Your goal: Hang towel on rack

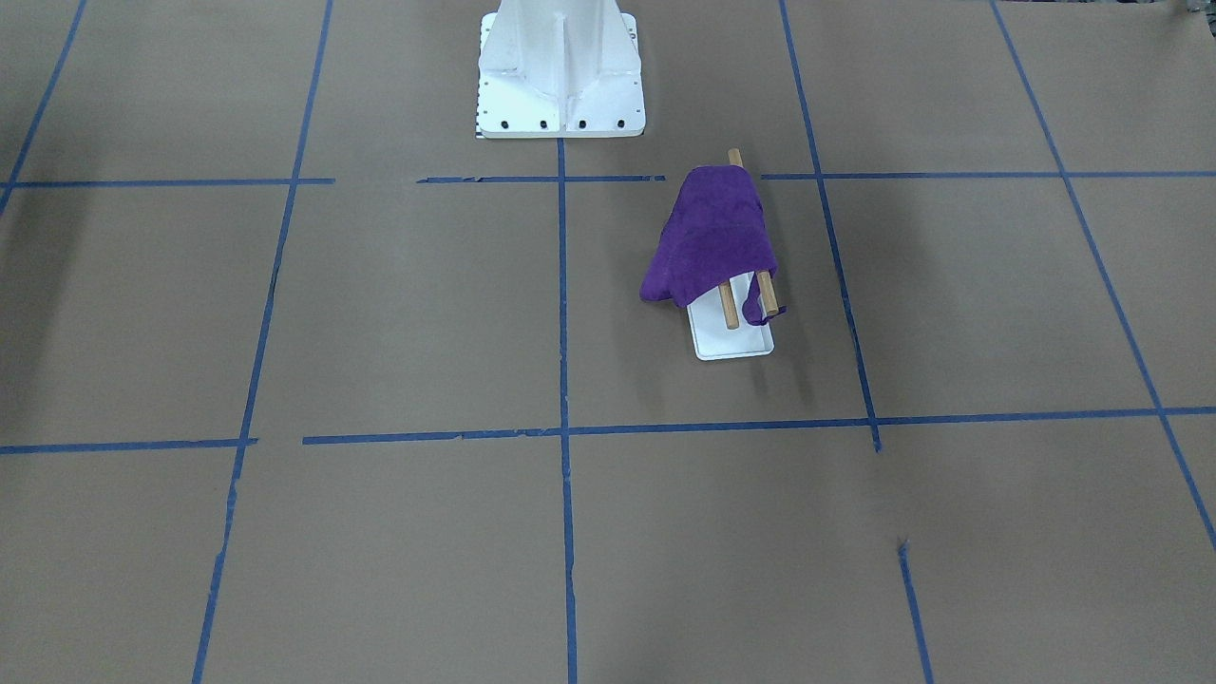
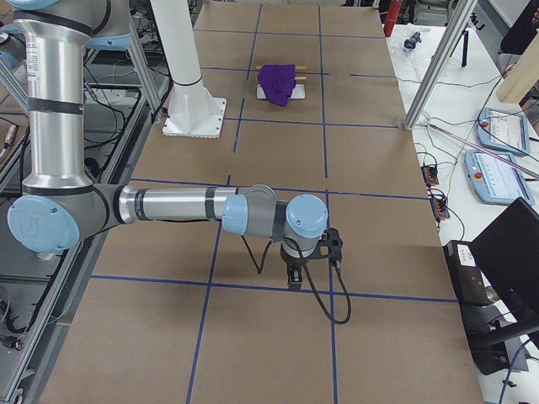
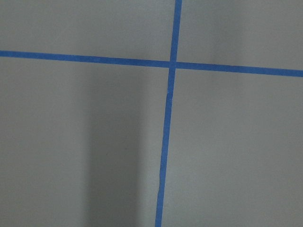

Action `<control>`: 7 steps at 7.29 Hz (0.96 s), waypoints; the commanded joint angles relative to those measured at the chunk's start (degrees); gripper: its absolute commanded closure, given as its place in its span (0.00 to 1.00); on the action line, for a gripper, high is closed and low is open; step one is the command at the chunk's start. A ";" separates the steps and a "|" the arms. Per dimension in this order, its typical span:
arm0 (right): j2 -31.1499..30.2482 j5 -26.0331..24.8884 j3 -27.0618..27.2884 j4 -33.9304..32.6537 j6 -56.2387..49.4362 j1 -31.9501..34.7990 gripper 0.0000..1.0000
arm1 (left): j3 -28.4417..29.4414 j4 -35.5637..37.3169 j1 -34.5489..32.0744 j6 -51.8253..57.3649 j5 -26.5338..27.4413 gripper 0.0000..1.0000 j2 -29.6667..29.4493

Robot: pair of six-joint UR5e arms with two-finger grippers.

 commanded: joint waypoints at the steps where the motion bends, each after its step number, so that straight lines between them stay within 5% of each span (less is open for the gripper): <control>1: -0.50 -0.16 -0.19 0.01 0.13 0.09 0.00 | 5.50 -1.03 -0.69 0.80 -2.40 0.00 1.63; 5: -0.50 -0.07 0.42 0.01 0.66 0.09 0.00 | 4.89 -1.03 -3.06 7.66 -4.33 0.00 2.96; 7: -0.33 -0.07 0.51 0.10 0.66 0.09 0.00 | 3.58 -7.05 -3.68 8.28 -4.87 0.00 6.28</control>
